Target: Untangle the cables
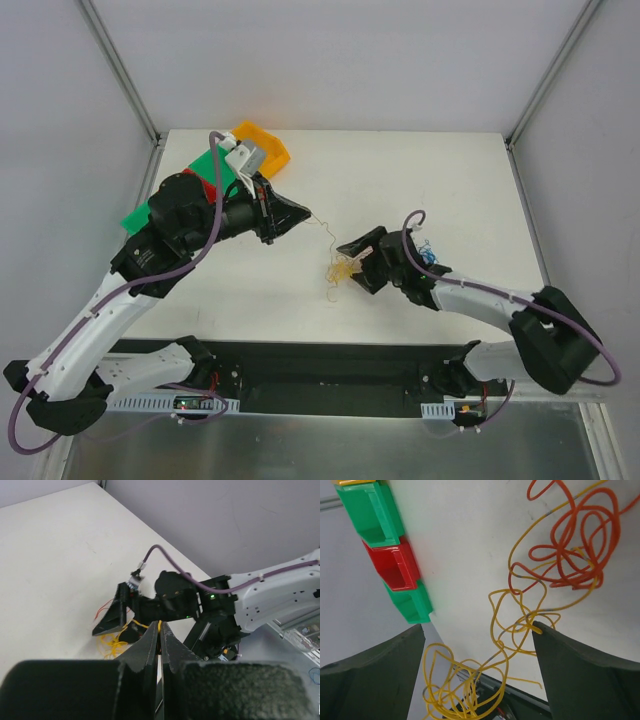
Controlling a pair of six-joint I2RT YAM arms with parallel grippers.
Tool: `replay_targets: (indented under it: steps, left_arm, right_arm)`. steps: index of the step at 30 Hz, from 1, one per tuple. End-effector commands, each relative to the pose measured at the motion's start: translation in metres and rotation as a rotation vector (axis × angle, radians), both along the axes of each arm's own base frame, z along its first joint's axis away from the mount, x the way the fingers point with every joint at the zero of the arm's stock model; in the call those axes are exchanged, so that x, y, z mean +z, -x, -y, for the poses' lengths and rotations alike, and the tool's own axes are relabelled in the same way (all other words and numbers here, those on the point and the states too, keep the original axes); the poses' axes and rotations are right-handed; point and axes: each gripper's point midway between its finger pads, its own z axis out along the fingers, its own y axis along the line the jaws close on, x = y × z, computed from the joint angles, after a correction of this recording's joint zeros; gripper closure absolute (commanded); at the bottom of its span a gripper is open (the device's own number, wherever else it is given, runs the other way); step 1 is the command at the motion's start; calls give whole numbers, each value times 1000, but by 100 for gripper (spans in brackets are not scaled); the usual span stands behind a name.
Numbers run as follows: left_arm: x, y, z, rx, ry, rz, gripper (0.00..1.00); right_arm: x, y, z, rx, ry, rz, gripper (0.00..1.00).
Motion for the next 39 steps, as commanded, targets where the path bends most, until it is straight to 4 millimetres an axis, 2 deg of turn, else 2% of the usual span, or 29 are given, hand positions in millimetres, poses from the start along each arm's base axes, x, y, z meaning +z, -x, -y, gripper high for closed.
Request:
replay_targets:
  steps: [1,3,5,6,7,9,11,14,16,18,20,21,24,27,29,31,34,36,39]
  left_arm:
    - [21,15,-3,-46,77,37,100]
    - [27,22,-8,-54,88,61,100]
    - [37,27,-22,-18,87,106,100]
    - [45,29,-32,16,88,133,100]
    - [53,30,-41,46,87,165,100]
    - [80,37,-64,112,98,256,100]
    - [102,42,-88,191,92,322,100]
    - [131,46,-127,331,72,410,100]
    - [139,44,-151,433,47,436,100]
    - [139,42,-162,484,20,443,100]
    - [133,37,-161,496,-2,427,100]
    - [126,32,-156,487,-18,410,100]
    - [108,16,-150,518,-60,359,100]
    - [111,8,-161,593,-75,360,100]
    - [116,7,-161,594,-74,371,100]
    - [111,7,-142,519,-70,347,100]
    - [78,-1,-111,419,-96,252,100]
    - [53,-7,-100,402,-111,180,100]
    - [11,-16,-84,374,-152,86,100]
  right_arm:
    - [27,-36,-43,-147,-272,-28,16]
    - [16,-46,-49,-169,-293,-36,39]
    - [3,-52,-43,-184,-266,-44,82]
    - [-4,-54,-36,-186,-242,-41,96]
    - [-7,-60,-28,-187,-219,-25,100]
    - [-15,-69,-5,-197,-154,14,100]
    - [-22,-77,28,-240,-71,59,100]
    - [-34,-84,92,-288,134,72,100]
    - [-39,-83,139,-328,296,65,100]
    - [-39,-78,181,-355,429,54,100]
    - [-36,-73,211,-365,521,41,100]
    - [-29,-76,218,-354,546,55,100]
    - [-25,-64,247,-344,678,11,100]
    - [-23,-59,277,-389,747,-15,100]
    - [-20,-63,273,-343,727,13,100]
    - [-12,-72,252,-246,663,92,100]
    - [-7,-76,226,-126,617,177,100]
    - [-4,-78,217,-77,612,219,100]
    - [-12,-74,204,-11,577,235,98]
